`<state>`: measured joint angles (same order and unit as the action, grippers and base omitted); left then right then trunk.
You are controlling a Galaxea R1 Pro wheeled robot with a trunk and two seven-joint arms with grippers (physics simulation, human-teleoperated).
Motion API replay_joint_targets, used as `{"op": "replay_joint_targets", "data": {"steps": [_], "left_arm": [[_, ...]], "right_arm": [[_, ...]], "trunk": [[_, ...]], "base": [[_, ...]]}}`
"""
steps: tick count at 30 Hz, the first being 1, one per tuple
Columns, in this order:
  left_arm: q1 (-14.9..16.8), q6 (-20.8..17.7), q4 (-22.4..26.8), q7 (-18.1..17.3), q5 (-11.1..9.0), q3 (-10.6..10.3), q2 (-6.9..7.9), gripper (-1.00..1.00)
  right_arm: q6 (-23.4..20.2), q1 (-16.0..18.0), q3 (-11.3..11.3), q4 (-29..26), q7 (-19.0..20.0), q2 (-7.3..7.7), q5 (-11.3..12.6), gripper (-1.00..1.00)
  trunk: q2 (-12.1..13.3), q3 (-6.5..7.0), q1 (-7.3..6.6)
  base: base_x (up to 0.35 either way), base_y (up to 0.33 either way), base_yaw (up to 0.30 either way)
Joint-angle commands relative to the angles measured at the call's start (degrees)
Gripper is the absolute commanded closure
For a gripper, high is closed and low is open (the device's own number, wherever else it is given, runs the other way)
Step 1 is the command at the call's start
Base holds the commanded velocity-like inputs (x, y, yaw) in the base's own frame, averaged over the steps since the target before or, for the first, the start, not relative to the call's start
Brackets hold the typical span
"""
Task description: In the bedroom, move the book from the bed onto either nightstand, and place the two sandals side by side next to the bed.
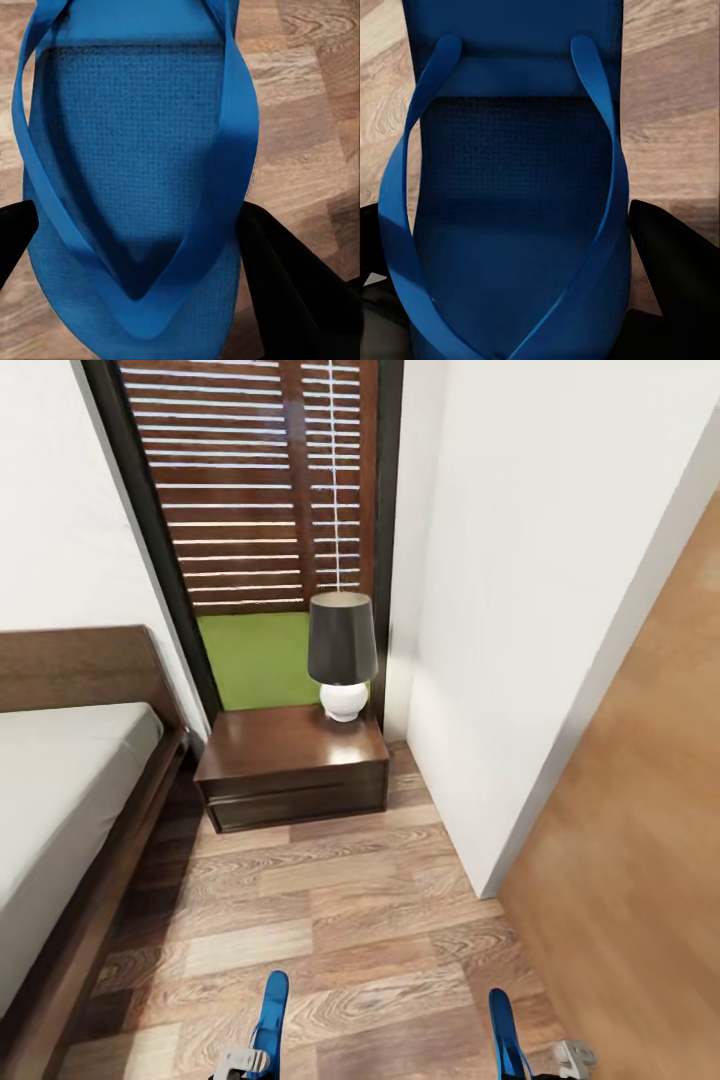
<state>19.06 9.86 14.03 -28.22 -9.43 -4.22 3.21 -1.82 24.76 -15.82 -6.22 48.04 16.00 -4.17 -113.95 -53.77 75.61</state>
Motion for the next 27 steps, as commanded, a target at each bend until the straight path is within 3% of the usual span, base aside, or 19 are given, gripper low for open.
{"op": "replay_joint_targets", "data": {"steps": [1,27], "left_arm": [[0.06,0.24,-0.05,-0.02,-0.48,-0.44,0.04,1.00],[0.03,0.24,-0.14,0.10,-0.42,-0.36,-0.48,1.00]], "right_arm": [[-0.20,0.02,-0.52,-0.03,0.22,-0.01,-0.40,1.00],[-0.20,0.02,-0.52,-0.02,0.13,-0.01,-0.49,1.00]], "trunk": [[-0.02,-0.04,0.03],[-0.02,-0.04,0.03]], "base": [[0.331,0.000,0.000],[0.330,-0.068,0.001]]}}
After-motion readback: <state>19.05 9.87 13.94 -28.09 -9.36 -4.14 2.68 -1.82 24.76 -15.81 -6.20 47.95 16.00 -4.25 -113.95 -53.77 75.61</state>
